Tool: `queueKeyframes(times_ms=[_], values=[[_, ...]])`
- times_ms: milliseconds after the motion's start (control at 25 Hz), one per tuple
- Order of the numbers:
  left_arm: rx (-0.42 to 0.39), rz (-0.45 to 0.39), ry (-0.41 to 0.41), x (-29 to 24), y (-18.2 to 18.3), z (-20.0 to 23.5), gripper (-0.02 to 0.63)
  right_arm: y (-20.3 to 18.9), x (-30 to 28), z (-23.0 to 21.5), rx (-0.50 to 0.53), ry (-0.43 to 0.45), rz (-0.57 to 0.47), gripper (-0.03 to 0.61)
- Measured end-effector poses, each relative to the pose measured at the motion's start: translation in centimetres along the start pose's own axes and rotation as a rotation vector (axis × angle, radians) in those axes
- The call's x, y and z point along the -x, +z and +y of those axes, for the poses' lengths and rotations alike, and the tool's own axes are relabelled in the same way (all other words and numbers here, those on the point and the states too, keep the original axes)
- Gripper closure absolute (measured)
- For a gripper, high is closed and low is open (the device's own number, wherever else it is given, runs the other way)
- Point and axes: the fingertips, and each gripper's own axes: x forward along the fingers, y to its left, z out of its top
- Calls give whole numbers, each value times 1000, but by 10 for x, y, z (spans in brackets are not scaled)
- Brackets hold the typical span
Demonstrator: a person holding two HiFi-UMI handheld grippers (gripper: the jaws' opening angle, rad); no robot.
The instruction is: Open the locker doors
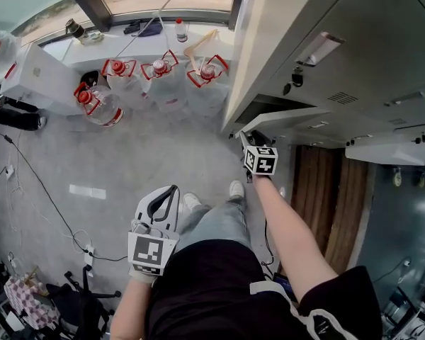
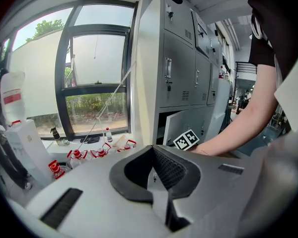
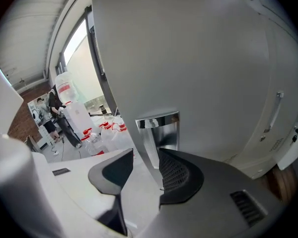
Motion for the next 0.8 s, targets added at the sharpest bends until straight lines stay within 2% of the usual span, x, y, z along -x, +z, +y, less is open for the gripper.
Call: queueKeyframes(times_ms=[80, 360, 800], values=[[-9, -3, -17, 2, -2, -2, 595, -5, 7, -3, -10, -19, -3, 411], [-40, -13, -72, 8, -7, -9, 595, -23, 31, -5, -24, -53, -12, 420], [-82, -12, -170, -1, -12, -40, 595, -58, 77, -17, -70, -94, -12, 400]])
